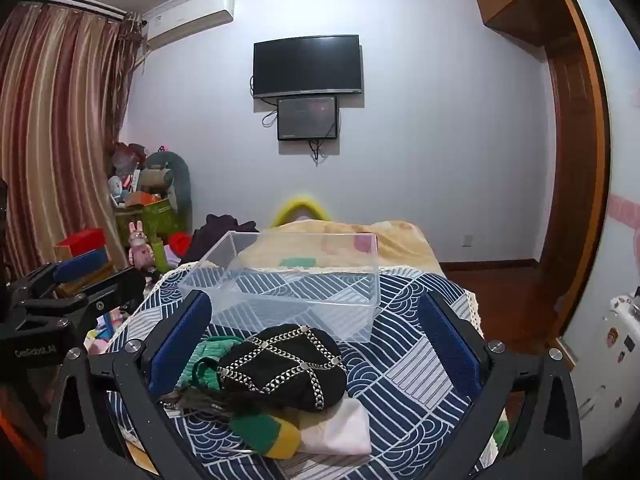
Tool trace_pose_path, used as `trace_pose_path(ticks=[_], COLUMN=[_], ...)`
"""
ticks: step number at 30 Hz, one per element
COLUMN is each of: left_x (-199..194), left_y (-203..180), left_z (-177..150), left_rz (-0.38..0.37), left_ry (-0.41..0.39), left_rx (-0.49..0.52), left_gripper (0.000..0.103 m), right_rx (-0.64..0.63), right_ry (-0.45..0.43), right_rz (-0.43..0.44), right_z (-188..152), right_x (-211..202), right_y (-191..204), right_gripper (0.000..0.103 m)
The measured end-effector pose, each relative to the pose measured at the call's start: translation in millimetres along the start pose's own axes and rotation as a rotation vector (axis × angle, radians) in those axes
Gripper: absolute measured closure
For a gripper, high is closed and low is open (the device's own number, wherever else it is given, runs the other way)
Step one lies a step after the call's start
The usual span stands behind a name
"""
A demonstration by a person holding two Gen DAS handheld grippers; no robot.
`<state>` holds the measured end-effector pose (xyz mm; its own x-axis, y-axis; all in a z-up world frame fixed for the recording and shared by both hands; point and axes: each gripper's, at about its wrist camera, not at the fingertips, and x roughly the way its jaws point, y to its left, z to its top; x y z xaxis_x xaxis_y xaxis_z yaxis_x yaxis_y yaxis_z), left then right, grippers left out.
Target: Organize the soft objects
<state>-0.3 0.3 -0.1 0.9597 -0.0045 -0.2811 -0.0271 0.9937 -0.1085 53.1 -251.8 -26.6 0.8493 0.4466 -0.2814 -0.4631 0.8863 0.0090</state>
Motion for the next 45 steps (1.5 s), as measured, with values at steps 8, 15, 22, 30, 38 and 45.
trace_pose_path(ticks=[8, 15, 22, 30, 38, 45], left_x=[-1.4, -5.0, -5.5, -7.1, -7.7, -7.6], left_y=[-5.7, -6.3, -7.7, -8.8, -9.6, -10.3], left_z=[0.3, 1.1, 0.7, -0.2, -0.5, -0.3], left_rz=[0.004, -0.005, -0.004, -0.011, -0.014, -0.013], left_ry=[-0.012, -0.024, -0.030, -0.032, -0.032, -0.034], left_rx=[0.016, 0.024, 0.034, 0.041, 0.042, 0.042], left_gripper=[0.000, 0.000, 0.000, 0.000, 0.000, 0.000], right_rx=[0.010, 0.015, 0.014, 0.018, 0.017, 0.017], right_ry=[0.001, -0.002, -0.008, -0.008, -0.011, -0.011], right_rz=[0.000, 0.002, 0.009, 0.012, 0.012, 0.012], right_z=[0.3, 0.2, -0.1, 0.8, 2.2, 2.2], right_x=[-0.3, -1.5, -5.2, -6.1, -8.0, -8.3], right_y=[0.2, 0.0, 0.1, -0.8, -0.1, -0.1], right_gripper=[0.000, 0.000, 0.000, 0.000, 0.000, 0.000])
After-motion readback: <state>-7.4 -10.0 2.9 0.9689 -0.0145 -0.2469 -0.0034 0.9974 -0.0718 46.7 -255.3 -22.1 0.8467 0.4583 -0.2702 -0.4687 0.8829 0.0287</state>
